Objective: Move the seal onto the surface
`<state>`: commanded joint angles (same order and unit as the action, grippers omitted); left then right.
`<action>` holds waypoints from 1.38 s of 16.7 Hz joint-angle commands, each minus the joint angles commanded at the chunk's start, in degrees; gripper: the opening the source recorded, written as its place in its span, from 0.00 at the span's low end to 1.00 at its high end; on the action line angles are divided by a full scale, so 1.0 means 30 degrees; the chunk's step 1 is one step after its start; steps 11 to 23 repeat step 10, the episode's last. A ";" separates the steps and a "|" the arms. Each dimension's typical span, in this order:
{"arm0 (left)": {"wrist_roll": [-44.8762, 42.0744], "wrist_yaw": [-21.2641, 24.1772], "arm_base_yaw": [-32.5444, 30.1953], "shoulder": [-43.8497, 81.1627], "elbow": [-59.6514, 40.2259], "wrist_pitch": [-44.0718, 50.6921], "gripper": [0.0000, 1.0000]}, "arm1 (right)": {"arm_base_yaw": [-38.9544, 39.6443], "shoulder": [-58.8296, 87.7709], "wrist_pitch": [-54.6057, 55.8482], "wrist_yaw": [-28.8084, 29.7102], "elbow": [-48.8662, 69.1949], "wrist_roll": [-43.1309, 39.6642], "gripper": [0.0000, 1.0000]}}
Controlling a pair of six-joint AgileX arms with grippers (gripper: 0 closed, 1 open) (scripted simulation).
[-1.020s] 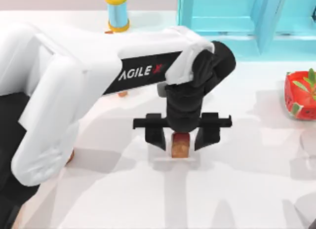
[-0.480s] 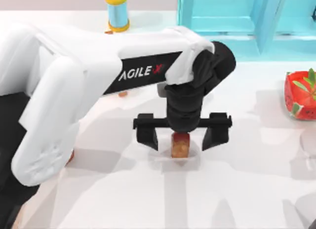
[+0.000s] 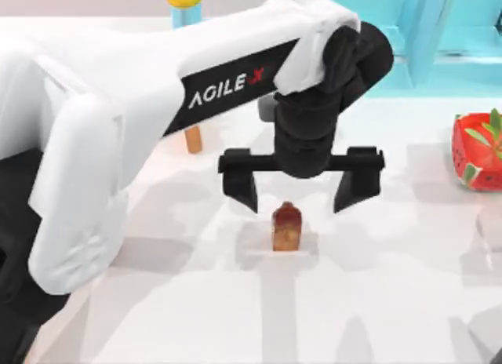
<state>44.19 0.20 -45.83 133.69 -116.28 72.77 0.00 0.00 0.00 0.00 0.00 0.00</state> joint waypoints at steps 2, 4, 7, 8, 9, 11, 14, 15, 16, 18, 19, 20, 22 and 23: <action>0.0053 0.0000 0.0048 0.0048 -0.2712 0.2313 1.00 | 0.0000 0.0000 0.0000 0.0000 0.0000 0.0000 1.00; 0.0098 -0.0059 0.0050 0.0231 -0.5060 0.4626 1.00 | 0.0000 0.0000 0.0000 0.0000 0.0000 0.0000 1.00; -0.0028 -0.0065 0.0076 0.0210 -0.7296 0.7057 1.00 | 0.0000 0.0000 0.0000 0.0000 0.0000 0.0000 1.00; -0.0082 -0.0039 0.0073 0.0137 -0.7666 0.7468 1.00 | 0.0000 0.0000 0.0000 0.0000 0.0000 0.0000 1.00; -0.0116 -0.0019 0.0071 0.0092 -0.7863 0.7683 1.00 | 0.0000 0.0000 0.0000 0.0000 0.0000 0.0000 1.00; -0.0122 -0.0016 0.0071 0.0085 -0.7896 0.7718 1.00 | 0.0000 0.0000 0.0000 0.0000 0.0000 0.0000 1.00; -0.0122 -0.0016 0.0071 0.0085 -0.7896 0.7718 1.00 | 0.0000 0.0000 0.0000 0.0000 0.0000 0.0000 1.00; -0.0122 -0.0016 0.0071 0.0085 -0.7896 0.7718 1.00 | 0.0000 0.0000 0.0000 0.0000 0.0000 0.0000 1.00; -0.0122 -0.0016 0.0071 0.0085 -0.7896 0.7718 1.00 | 0.0000 0.0000 0.0000 0.0000 0.0000 0.0000 1.00; -0.0122 -0.0016 0.0071 0.0085 -0.7896 0.7718 1.00 | 0.0000 0.0000 0.0000 0.0000 0.0000 0.0000 1.00; -0.0122 -0.0016 0.0071 0.0085 -0.7896 0.7718 1.00 | 0.0000 0.0000 0.0000 0.0000 0.0000 0.0000 1.00; -0.0122 -0.0016 0.0071 0.0085 -0.7896 0.7718 1.00 | 0.0000 0.0000 0.0000 0.0000 0.0000 0.0000 1.00; -0.0122 -0.0016 0.0071 0.0085 -0.7896 0.7718 1.00 | 0.0000 0.0000 0.0000 0.0000 0.0000 0.0000 1.00; -0.0122 -0.0016 0.0071 0.0085 -0.7896 0.7718 1.00 | 0.0000 0.0000 0.0000 0.0000 0.0000 0.0000 1.00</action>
